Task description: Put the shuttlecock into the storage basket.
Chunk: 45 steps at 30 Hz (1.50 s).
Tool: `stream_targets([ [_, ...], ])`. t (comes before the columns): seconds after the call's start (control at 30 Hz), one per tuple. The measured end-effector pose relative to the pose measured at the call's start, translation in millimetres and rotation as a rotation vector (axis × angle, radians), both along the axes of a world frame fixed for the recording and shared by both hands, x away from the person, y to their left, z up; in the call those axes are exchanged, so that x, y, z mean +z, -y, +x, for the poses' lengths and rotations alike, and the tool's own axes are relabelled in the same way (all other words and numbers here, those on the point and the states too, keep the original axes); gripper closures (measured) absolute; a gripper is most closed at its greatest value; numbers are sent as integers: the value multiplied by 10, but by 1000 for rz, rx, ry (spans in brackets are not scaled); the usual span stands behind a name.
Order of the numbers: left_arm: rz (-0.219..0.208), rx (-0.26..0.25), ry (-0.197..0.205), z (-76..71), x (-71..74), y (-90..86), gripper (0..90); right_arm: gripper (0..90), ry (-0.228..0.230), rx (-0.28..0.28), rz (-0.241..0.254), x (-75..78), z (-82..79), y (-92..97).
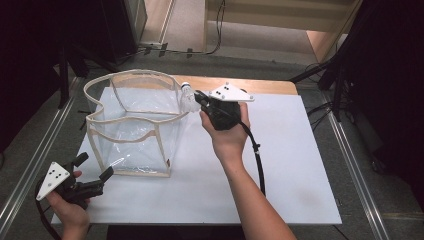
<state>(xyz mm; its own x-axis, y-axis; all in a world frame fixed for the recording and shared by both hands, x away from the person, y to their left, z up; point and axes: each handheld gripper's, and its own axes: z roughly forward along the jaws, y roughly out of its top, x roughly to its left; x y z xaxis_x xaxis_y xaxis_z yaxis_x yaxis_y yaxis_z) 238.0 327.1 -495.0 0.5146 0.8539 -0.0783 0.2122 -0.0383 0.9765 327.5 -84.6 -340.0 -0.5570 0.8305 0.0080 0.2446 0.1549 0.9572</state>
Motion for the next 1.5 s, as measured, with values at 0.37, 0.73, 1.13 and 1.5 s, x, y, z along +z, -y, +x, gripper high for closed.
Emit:
stream_targets([
  [0.37, -2, -4, 0, -1, 0, -5, 0, 873, -6, 29, 4, -12, 67, -197],
  [0.73, -7, -4, 1, 0, 0, -12, 0, 869, -22, 38, -16, -66, 142, -364],
  [1.13, 0, -5, -1, 3, -1, -6, 0, 157, -39, 60, 29, -99, 66, -169],
  [1.5, 0, -5, -3, 3, -2, 2, 0, 0, -46, 104, 45, -307, -62, 182],
])
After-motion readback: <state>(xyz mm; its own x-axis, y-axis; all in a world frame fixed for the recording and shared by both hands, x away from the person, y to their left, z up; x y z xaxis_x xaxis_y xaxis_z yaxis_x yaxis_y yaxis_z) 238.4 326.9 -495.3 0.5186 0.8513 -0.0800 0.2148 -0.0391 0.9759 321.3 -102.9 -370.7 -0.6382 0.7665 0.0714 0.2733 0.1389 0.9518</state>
